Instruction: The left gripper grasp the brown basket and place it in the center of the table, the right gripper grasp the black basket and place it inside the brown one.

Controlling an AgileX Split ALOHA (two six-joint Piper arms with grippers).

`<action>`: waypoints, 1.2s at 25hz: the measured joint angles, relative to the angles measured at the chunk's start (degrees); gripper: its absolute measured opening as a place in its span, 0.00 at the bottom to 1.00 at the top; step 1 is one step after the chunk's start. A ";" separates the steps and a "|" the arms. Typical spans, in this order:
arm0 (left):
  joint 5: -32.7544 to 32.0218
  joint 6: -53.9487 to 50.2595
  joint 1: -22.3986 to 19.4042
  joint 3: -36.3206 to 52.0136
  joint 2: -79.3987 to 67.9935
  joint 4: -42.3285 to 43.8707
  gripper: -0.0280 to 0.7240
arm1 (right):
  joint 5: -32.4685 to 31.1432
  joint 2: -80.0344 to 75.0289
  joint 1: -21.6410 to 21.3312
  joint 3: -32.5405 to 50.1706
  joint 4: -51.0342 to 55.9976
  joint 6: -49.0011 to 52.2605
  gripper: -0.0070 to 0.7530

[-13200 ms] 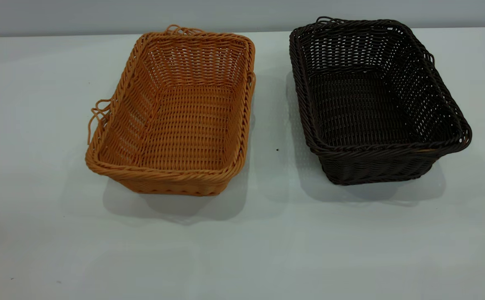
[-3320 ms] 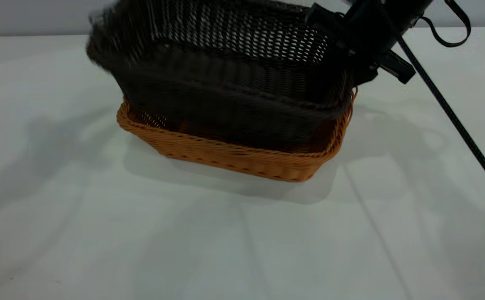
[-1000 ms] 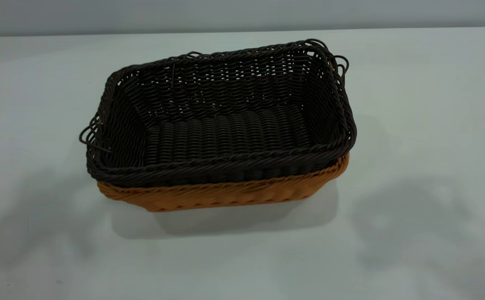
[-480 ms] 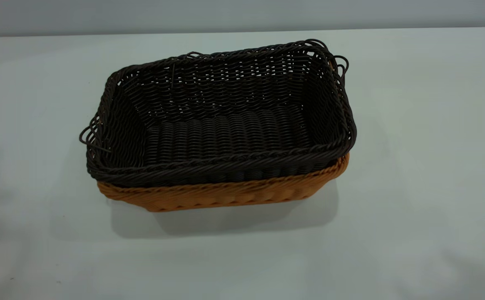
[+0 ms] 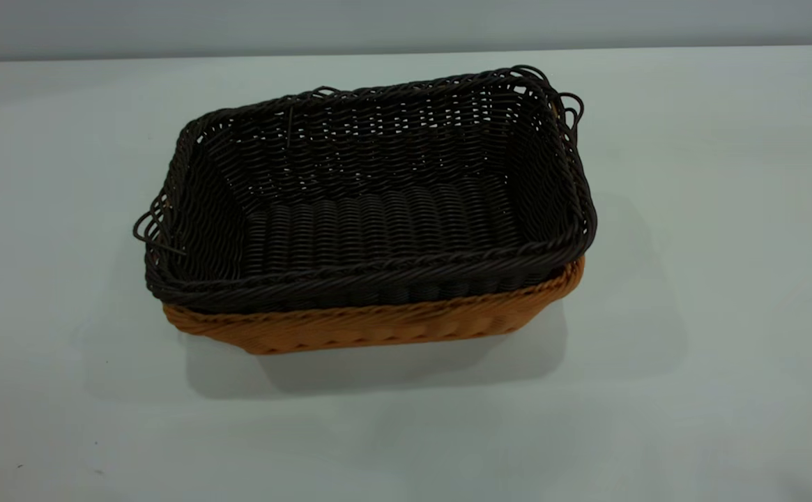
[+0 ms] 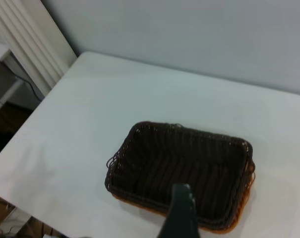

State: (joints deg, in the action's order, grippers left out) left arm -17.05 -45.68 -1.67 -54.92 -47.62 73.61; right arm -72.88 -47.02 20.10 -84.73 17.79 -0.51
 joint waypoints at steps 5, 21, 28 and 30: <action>-20.91 18.91 0.00 1.11 3.12 -21.34 0.48 | 0.00 2.39 0.00 0.00 -0.61 0.00 0.74; -49.77 57.58 0.00 1.23 13.93 -72.94 0.49 | 0.00 13.72 0.00 20.96 -10.07 0.51 0.74; -49.77 57.24 0.00 1.33 26.15 -80.87 0.60 | 0.11 22.42 0.00 39.80 -17.10 2.17 0.74; -49.77 55.93 0.00 2.83 28.83 -83.67 0.65 | 0.94 24.65 0.00 45.64 -18.26 3.50 0.74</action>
State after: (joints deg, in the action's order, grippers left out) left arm -66.82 10.25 -1.67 -52.09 -18.79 -10.07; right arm -71.94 -22.37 20.10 -39.08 -0.47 2.99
